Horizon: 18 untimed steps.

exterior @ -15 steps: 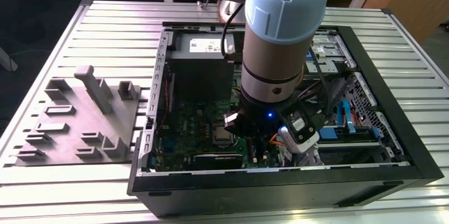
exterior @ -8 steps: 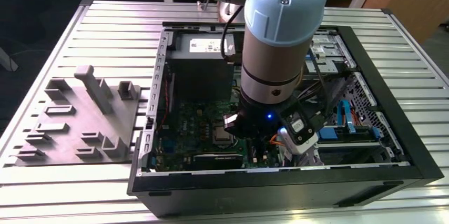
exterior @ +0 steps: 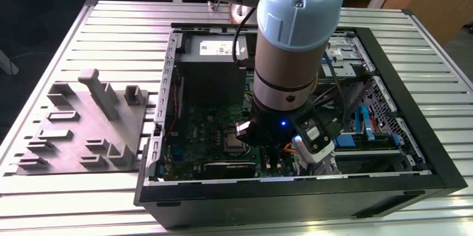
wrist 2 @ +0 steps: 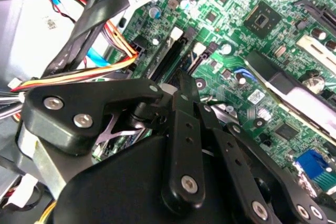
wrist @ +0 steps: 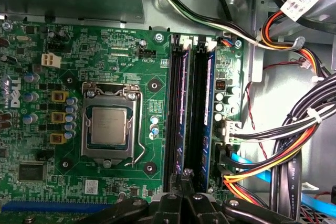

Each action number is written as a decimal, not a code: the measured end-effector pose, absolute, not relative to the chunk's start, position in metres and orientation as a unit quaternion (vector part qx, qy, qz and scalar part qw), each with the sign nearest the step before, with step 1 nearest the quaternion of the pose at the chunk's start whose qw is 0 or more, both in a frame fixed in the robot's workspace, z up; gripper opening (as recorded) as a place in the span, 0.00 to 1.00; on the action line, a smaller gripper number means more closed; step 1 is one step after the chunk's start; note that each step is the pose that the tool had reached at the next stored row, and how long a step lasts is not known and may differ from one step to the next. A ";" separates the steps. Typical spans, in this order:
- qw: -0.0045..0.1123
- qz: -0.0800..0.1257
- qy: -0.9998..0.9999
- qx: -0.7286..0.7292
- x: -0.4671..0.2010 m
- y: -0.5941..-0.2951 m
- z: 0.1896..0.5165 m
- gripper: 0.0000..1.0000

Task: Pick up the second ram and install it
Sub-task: 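Press down the second ram until it locks into place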

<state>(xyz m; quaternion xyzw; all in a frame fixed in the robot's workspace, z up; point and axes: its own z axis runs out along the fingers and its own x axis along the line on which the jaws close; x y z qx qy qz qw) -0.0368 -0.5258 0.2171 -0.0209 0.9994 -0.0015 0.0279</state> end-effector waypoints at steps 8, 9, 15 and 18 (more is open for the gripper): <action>0.028 -0.001 0.999 -0.021 -0.037 -0.526 0.217 0.10; 0.028 -0.001 0.999 -0.021 -0.037 -0.526 0.217 0.10; 0.028 -0.001 0.999 -0.021 -0.037 -0.526 0.229 0.10; 0.028 -0.001 0.999 -0.021 -0.037 -0.526 0.235 0.10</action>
